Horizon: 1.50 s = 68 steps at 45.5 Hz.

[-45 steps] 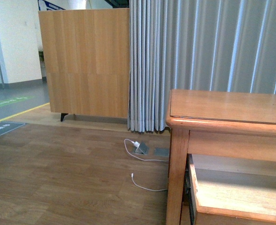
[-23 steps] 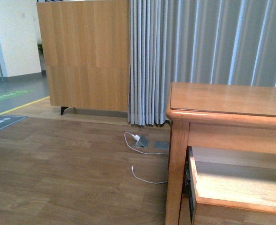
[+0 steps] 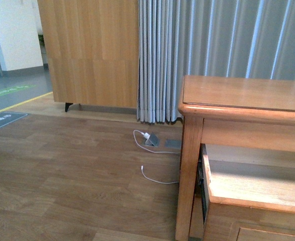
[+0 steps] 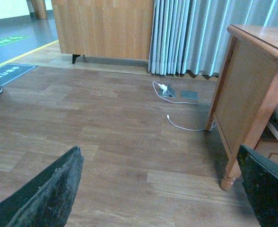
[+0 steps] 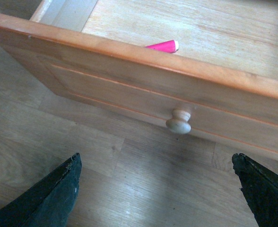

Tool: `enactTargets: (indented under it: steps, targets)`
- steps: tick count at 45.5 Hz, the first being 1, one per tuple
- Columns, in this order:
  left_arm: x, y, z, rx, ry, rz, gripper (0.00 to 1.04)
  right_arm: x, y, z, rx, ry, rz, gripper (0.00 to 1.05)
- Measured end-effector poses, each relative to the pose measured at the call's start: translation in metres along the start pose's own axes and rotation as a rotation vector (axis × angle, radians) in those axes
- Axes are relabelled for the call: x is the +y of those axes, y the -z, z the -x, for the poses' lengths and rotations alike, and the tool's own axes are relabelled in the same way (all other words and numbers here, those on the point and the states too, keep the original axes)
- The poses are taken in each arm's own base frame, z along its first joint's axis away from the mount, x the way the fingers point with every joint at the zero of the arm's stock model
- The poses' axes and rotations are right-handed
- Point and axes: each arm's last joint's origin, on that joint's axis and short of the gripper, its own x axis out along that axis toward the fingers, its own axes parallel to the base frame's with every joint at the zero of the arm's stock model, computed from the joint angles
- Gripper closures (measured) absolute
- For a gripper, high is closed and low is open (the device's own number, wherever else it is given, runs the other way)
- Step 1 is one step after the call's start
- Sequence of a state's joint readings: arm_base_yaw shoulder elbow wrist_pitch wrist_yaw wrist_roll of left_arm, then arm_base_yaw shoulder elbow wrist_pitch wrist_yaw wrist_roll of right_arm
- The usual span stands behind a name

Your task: Place pink marker in drawer with both arms

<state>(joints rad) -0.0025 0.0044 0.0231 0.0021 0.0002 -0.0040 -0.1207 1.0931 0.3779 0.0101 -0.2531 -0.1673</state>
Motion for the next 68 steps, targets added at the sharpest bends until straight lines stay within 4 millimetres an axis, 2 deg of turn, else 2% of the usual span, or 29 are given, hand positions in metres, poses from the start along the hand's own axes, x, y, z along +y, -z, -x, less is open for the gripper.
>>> enactTargets:
  steps: [9, 15, 29, 54, 68]
  targets:
    - [0.0, 0.0, 0.0, 0.0, 0.0, 0.0, 0.06, -0.007, -0.016, -0.058, 0.028, 0.098, -0.015, 0.08]
    - [0.0, 0.0, 0.0, 0.0, 0.0, 0.0, 0.06, -0.016, -0.024, -0.082, 0.002, 0.142, -0.055, 0.08]
    - [0.0, 0.0, 0.0, 0.0, 0.0, 0.0, 0.06, -0.036, -0.056, -0.131, -0.097, 0.239, -0.105, 0.08]
    - [0.0, 0.0, 0.0, 0.0, 0.0, 0.0, 0.06, -0.043, -0.081, -0.188, -0.249, 0.294, -0.127, 0.08]
    - [0.0, 0.0, 0.0, 0.0, 0.0, 0.0, 0.06, -0.043, -0.081, -0.204, -0.262, 0.298, -0.128, 0.08]
